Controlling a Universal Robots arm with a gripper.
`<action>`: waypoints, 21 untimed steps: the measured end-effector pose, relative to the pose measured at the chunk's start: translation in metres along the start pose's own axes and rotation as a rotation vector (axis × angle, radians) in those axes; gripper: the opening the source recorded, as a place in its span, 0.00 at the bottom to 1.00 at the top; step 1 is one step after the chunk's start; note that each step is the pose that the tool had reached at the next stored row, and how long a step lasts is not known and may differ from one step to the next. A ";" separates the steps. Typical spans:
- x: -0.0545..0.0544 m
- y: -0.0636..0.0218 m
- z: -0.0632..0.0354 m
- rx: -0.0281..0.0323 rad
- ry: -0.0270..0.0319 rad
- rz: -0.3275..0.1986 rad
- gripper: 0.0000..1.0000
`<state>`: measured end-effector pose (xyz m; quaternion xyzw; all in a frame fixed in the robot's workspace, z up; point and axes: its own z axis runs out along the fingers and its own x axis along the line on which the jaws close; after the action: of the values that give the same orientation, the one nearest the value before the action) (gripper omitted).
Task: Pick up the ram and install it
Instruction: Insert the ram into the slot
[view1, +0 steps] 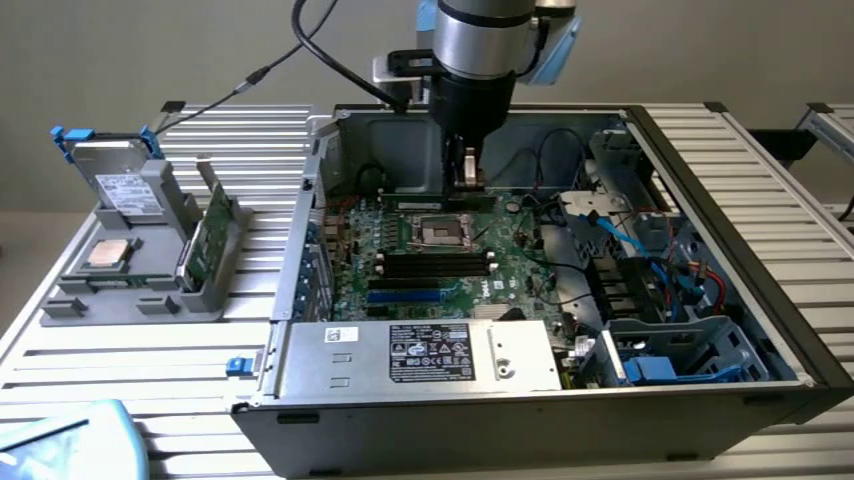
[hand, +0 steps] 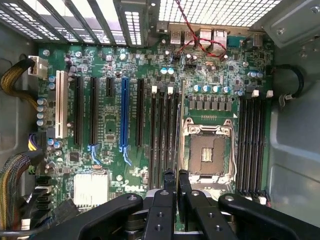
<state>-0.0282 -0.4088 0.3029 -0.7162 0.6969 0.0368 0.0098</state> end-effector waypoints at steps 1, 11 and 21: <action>0.000 0.0000 0.0016 0.0001 0.0001 0.001 0.14; 0.000 -0.0006 0.0169 0.0060 0.0029 0.003 0.14; 0.001 -0.0012 0.0322 0.0137 0.0128 0.003 0.14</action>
<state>-0.0282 -0.4073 0.2707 -0.7152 0.6983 0.0275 0.0102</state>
